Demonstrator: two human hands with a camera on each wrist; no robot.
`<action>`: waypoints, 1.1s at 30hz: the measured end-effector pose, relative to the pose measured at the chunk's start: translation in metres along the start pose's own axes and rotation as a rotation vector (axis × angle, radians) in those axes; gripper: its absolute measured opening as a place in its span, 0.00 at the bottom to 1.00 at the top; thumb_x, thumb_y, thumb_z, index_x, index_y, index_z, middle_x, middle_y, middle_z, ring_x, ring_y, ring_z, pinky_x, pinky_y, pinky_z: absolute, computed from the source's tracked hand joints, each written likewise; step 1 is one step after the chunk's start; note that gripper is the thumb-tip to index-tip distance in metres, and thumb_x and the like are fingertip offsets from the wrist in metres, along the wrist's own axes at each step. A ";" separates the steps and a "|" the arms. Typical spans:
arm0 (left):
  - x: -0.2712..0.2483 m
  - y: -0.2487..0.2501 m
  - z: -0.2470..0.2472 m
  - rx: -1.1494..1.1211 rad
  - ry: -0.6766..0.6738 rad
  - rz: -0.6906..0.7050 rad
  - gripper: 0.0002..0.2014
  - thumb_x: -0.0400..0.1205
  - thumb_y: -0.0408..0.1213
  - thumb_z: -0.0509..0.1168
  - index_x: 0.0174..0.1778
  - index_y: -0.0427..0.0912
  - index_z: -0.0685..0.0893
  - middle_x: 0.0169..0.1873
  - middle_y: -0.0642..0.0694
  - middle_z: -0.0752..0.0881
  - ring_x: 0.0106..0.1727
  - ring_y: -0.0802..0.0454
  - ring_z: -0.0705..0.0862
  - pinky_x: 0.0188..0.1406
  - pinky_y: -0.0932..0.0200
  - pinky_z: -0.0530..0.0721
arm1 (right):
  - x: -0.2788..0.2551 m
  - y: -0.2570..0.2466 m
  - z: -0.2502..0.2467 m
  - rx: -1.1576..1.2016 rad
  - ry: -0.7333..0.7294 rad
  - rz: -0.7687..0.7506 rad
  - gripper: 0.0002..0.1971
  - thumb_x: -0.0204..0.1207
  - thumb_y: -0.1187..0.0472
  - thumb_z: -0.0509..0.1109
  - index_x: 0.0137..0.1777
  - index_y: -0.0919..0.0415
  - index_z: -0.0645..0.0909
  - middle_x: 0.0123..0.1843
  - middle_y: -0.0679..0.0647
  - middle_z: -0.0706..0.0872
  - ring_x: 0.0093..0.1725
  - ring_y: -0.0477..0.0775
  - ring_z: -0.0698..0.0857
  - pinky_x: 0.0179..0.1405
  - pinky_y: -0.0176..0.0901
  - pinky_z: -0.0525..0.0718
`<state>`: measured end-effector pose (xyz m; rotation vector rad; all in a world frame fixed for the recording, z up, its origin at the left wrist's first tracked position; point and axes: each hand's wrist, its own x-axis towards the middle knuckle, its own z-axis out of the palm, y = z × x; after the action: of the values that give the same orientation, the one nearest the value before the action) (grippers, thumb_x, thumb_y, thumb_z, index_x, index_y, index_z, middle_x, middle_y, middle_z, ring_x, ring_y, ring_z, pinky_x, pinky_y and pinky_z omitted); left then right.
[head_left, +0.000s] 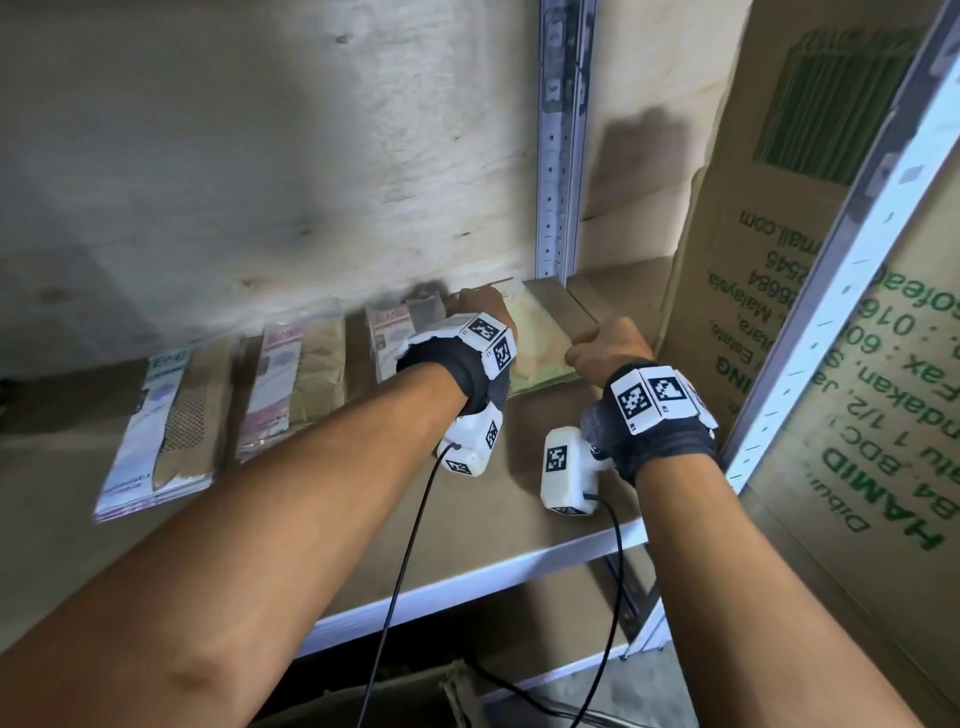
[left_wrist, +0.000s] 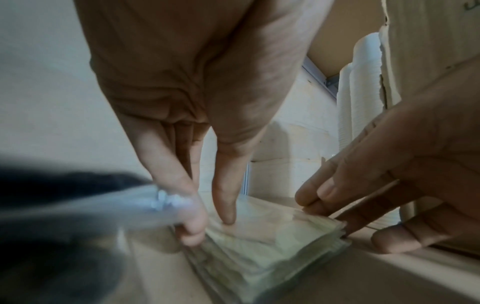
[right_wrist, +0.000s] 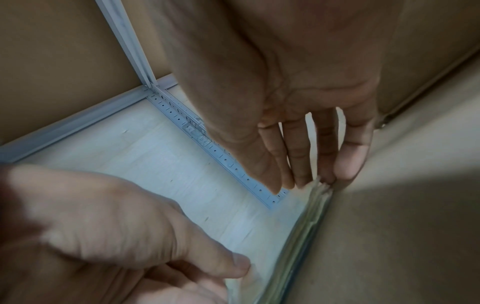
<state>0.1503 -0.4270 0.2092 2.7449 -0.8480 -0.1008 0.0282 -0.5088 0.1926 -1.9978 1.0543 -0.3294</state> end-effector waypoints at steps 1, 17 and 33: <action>0.001 0.001 -0.004 0.033 0.007 0.025 0.20 0.81 0.34 0.71 0.28 0.41 0.68 0.29 0.49 0.73 0.29 0.56 0.72 0.26 0.65 0.69 | 0.000 0.000 -0.001 0.000 -0.005 -0.002 0.08 0.76 0.68 0.70 0.52 0.67 0.89 0.55 0.62 0.89 0.48 0.58 0.84 0.48 0.39 0.77; -0.084 -0.163 -0.093 -0.835 0.218 -0.024 0.10 0.82 0.39 0.71 0.40 0.35 0.88 0.30 0.38 0.91 0.30 0.45 0.91 0.33 0.55 0.91 | -0.075 -0.061 0.036 0.253 -0.064 -0.315 0.06 0.79 0.64 0.70 0.41 0.56 0.85 0.40 0.56 0.92 0.41 0.55 0.90 0.40 0.42 0.88; -0.196 -0.434 -0.116 -0.771 0.453 -0.420 0.11 0.82 0.45 0.67 0.37 0.47 0.89 0.39 0.45 0.93 0.47 0.48 0.92 0.55 0.52 0.88 | -0.199 -0.144 0.207 0.286 -0.650 -0.489 0.06 0.82 0.64 0.69 0.47 0.67 0.82 0.34 0.63 0.87 0.27 0.53 0.84 0.28 0.37 0.81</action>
<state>0.2407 0.0546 0.2008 2.0352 -0.0593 0.0962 0.1024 -0.1968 0.2032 -1.8768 0.1012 -0.0597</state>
